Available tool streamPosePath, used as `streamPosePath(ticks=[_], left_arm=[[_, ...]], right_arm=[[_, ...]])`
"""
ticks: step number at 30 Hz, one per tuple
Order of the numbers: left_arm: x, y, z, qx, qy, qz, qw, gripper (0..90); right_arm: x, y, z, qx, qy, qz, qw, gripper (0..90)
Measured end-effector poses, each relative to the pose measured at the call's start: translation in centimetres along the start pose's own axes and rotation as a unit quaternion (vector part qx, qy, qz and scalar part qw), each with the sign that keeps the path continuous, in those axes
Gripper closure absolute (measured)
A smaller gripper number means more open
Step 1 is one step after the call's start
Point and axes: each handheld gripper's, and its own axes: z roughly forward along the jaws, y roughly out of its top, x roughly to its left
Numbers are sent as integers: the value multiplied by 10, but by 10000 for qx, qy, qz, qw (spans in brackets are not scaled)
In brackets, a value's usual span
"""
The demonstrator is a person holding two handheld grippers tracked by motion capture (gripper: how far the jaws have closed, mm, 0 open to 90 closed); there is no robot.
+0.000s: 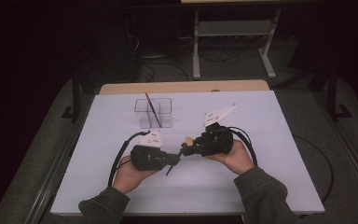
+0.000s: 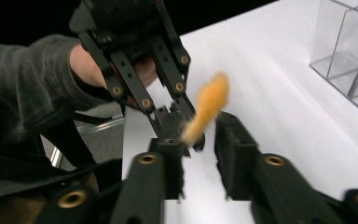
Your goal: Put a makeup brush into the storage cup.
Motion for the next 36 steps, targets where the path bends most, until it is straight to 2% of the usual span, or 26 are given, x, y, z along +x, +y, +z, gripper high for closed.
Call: streamPosePath(ticks=[2,4,5,6,8,13,16,18,20,23,27,33,36], left_arm=[[0,0,1,23,-17,9,10000,835],[0,1,3,86,-127,22,9999,827],[0,1,4,107,-186,6,9998,808],[-1,1,5,165,-149,30,9997,737],[-3,1,7,241,-141,78,9996,709],[-5,2,10,308,-140,106,9994,733],[-5,2,9,355,-199,221,9989,775],[-7,2,10,315,-187,235,9991,818],[-6,2,10,340,-173,262,9989,823],[-4,1,9,155,-185,86,9997,832],[0,-1,5,-124,-242,-107,9996,834],[3,-1,2,-268,-192,-212,9992,835],[3,-1,3,-263,-172,-255,9992,836]], right_arm=[[0,0,0,-18,36,-5,10000,818],[0,0,0,24,103,9,9999,827],[0,1,0,64,125,-8,9999,828],[1,1,0,103,105,-31,9999,829],[2,3,-1,241,96,-34,9997,829],[6,11,-2,528,103,-224,9983,829],[9,13,-1,634,88,-309,9975,829],[9,14,0,607,80,-344,9975,829],[9,13,0,568,103,-310,9979,826],[10,11,0,437,82,-334,9985,811],[9,9,-1,195,-19,-301,9994,727],[8,7,1,46,-141,-310,9994,726],[8,7,3,-50,-176,-333,9993,742]])
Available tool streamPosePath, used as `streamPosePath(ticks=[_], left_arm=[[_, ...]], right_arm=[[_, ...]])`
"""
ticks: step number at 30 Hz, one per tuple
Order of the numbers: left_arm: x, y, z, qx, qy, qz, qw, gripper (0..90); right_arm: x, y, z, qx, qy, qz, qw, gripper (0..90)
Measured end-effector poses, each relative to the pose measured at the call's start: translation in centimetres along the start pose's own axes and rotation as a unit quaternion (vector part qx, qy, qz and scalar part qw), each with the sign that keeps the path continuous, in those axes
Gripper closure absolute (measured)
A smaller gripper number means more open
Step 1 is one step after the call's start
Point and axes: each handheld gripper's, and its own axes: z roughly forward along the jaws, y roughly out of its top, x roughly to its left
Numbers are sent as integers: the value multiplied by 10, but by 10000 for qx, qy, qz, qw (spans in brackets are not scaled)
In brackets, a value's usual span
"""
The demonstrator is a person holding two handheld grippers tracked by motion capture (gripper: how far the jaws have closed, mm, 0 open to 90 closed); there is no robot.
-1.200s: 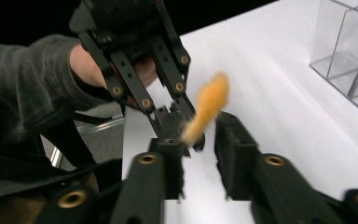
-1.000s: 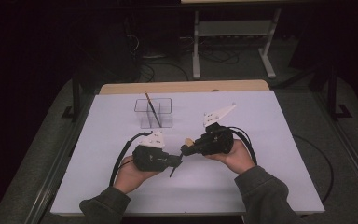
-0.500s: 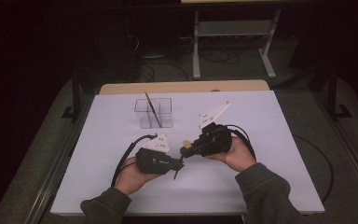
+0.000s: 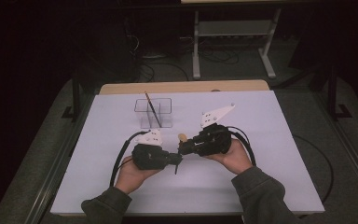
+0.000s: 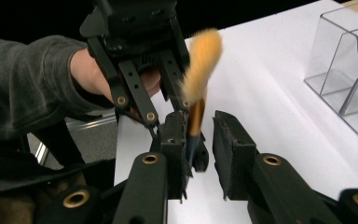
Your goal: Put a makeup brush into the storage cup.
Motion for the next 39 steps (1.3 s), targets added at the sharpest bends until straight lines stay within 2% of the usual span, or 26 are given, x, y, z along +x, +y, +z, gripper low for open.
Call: streamPosePath(ticks=[4,6,13,23,39], left_arm=[[-1,0,2,20,11,5,10000,834],[-3,0,1,87,59,127,9999,826],[-4,-2,0,232,225,219,9992,731],[1,-12,-11,345,450,122,9983,698],[11,-32,-29,260,777,-107,9966,626]], right_arm=[[0,0,2,-92,38,11,9999,810],[0,1,3,-87,107,-8,9999,820],[-1,1,2,164,74,100,9998,827],[-10,1,-4,434,-127,204,9988,827],[-26,3,-10,616,-285,349,9971,827]])
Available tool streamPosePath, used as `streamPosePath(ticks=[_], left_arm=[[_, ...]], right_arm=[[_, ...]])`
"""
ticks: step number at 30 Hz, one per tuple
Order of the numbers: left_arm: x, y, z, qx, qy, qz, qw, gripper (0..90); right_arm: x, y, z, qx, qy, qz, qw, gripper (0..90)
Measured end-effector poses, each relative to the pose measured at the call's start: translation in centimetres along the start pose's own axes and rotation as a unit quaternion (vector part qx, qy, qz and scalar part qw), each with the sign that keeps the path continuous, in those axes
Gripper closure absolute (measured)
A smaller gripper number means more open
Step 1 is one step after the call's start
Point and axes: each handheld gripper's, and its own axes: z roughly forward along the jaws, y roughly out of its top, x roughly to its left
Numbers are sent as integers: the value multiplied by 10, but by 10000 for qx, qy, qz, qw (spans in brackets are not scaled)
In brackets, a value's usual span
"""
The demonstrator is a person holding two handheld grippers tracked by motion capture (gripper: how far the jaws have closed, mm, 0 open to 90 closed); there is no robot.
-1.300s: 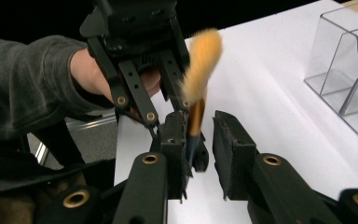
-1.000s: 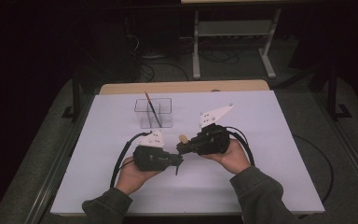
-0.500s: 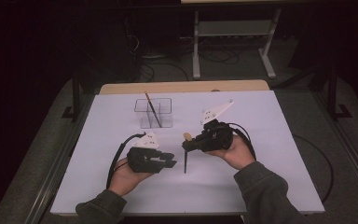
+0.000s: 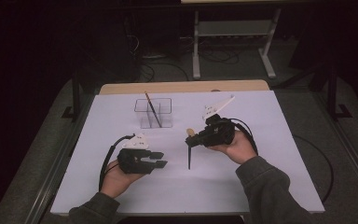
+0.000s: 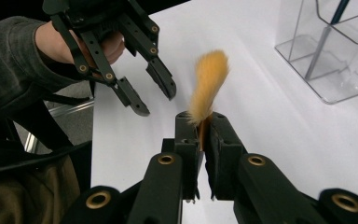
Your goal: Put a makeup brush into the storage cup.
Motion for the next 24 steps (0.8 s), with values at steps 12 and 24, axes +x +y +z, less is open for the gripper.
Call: streamPosePath(ticks=[12,24], left_arm=[[2,-9,-11,189,317,82,9993,584],[6,-21,-23,156,436,-60,9989,531]], right_arm=[[-8,6,-5,63,-64,38,10000,827],[-14,10,-11,116,-147,82,9998,827]])
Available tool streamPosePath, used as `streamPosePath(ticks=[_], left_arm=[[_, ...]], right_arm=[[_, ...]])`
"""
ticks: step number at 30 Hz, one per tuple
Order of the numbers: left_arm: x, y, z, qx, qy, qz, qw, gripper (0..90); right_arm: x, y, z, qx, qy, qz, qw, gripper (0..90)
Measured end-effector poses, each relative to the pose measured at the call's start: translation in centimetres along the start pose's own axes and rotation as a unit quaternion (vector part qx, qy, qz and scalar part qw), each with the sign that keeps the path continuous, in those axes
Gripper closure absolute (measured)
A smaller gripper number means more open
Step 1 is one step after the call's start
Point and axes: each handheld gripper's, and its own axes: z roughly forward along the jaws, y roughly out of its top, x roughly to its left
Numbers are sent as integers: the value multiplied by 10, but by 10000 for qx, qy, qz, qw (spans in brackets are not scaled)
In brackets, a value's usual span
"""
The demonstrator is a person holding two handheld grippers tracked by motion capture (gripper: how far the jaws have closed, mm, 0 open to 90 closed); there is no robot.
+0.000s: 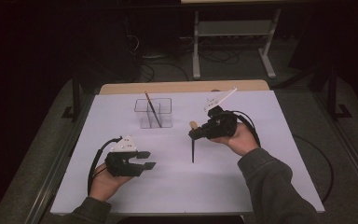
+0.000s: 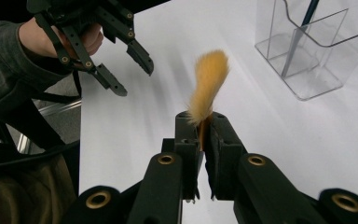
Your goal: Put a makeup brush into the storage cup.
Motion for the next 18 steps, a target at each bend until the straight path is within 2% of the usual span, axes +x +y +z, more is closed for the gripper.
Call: streamPosePath(ticks=[7,9,18], left_arm=[[0,-8,-4,12,62,-22,10000,520],[0,-11,-4,-4,129,-38,9999,517],[2,-21,-8,11,243,-144,9996,489]], right_arm=[[0,0,-2,-2,-78,25,10000,827],[-1,0,-3,20,-142,-45,9999,827],[-2,2,-5,17,-166,57,9998,827]])
